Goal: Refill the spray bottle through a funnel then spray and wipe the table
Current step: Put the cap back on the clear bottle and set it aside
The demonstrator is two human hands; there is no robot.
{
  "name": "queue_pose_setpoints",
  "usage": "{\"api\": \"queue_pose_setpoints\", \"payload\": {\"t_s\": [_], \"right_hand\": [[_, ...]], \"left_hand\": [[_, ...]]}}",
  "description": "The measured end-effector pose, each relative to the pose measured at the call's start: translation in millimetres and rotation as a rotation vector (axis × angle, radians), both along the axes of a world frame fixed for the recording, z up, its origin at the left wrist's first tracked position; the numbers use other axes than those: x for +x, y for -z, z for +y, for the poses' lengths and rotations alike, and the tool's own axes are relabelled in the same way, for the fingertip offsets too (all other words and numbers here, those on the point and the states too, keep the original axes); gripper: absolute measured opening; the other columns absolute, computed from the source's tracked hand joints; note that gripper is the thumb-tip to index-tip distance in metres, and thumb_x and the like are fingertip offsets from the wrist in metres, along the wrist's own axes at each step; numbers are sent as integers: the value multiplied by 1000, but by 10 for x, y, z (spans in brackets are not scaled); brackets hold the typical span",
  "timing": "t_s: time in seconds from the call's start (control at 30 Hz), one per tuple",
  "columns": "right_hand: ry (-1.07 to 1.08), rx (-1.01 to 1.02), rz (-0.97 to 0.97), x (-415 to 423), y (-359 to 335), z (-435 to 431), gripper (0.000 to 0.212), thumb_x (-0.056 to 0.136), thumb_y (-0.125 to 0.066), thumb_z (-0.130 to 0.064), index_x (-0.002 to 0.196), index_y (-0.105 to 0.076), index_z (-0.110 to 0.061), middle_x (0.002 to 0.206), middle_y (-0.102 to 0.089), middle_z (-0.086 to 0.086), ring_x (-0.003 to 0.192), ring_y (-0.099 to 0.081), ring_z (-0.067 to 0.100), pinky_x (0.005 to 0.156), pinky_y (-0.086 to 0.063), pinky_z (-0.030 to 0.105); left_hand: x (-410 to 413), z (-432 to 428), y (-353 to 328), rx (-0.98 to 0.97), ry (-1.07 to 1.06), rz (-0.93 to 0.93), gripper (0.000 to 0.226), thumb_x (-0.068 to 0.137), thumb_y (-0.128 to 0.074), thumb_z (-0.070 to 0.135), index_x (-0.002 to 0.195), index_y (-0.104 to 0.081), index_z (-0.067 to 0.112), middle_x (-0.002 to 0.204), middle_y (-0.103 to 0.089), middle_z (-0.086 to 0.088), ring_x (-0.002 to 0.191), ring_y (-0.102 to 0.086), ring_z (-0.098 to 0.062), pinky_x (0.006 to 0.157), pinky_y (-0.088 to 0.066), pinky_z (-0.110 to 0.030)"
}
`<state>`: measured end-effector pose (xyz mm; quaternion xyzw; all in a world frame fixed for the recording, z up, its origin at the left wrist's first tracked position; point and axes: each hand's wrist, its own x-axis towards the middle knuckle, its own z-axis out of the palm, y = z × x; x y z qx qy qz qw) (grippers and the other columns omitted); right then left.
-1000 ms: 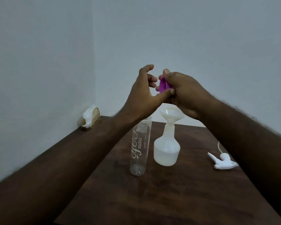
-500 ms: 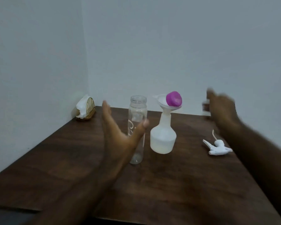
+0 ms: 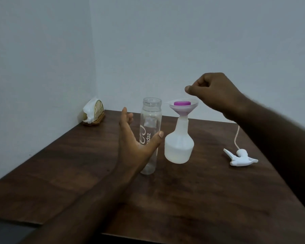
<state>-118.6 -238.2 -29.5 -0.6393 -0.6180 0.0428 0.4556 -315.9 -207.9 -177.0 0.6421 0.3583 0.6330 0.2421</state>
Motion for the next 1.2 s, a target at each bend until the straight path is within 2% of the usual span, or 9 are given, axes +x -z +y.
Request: {"api": "queue_pose_setpoints", "payload": {"t_s": [0.13, 0.23, 0.37, 0.47, 0.53, 0.67, 0.77, 0.9, 1.2], "right_hand": [[28, -115, -154, -20, -82, 158, 31, 85, -73, -35, 92, -67, -5, 86, -65, 0, 73, -54, 9, 60, -42, 25], [49, -242, -264, -76, -133, 241, 37, 83, -74, -37, 97, -68, -3, 99, -68, 7, 82, -57, 16, 65, -44, 28], [87, -388, -409, -157, -179, 306, 46, 83, -71, -40, 100, -68, 3, 89, -59, 8, 80, -51, 19, 60, -38, 27], [117, -430, -461, -195, -188, 334, 40, 86, -68, -38, 96, -66, 0, 89, -53, 6, 80, -47, 19, 58, -35, 26], [115, -433, -449, -195, -191, 355, 43, 85, -69, -36, 101, -67, 4, 89, -55, 7, 80, -48, 20, 63, -37, 28], [104, -397, -371, -173, -185, 400, 43, 80, -73, -30, 101, -68, 7, 86, -57, 10, 77, -49, 21, 65, -37, 31], [72, -305, -297, -138, -211, 388, 41, 78, -75, -30, 98, -68, 5, 87, -63, 13, 77, -52, 19, 64, -40, 30], [56, -35, -230, -102, -175, 306, 35, 76, -76, -40, 97, -68, -12, 95, -67, 2, 84, -59, 14, 60, -43, 26], [36, 133, -125, 19, -5, 176, 37, 75, -79, -41, 102, -64, -19, 87, -72, 2, 77, -64, 12, 60, -45, 23]], "left_hand": [[57, 54, 2, 20, 26, 27, 110, 64, -75, 55, 149, -12, 26, 143, -40, -1, 131, -42, -12, 107, -42, -33], [92, 59, 2, 12, 31, 37, 110, 65, -76, 49, 150, -10, 23, 143, -41, 1, 129, -43, -9, 106, -40, -27], [134, 69, 47, -2, 37, 42, 109, 66, -75, 51, 150, -11, 25, 146, -37, 4, 127, -37, 1, 98, -31, -9], [149, 70, 102, -3, 46, 55, 111, 63, -72, 60, 150, -11, 27, 150, -34, 5, 129, -34, 4, 99, -31, -11], [144, 63, 128, 4, 51, 80, 111, 63, -69, 62, 150, -11, 27, 151, -33, 6, 129, -34, 2, 101, -33, -16], [147, 63, 157, 14, 55, 114, 105, 67, -74, 54, 149, -15, 27, 149, -35, 6, 129, -40, -5, 105, -41, -29], [146, 46, 156, 17, 51, 121, 100, 67, -74, 47, 147, -16, 30, 144, -35, 12, 126, -40, -2, 103, -40, -27], [135, 52, 163, 13, 67, 132, 101, 68, -74, 47, 148, -17, 25, 148, -35, 6, 128, -39, -3, 106, -40, -31], [110, 53, 200, -5, 75, 118, 100, 67, -72, 56, 147, -18, 29, 145, -40, 7, 126, -44, -3, 103, -46, -35]]}}
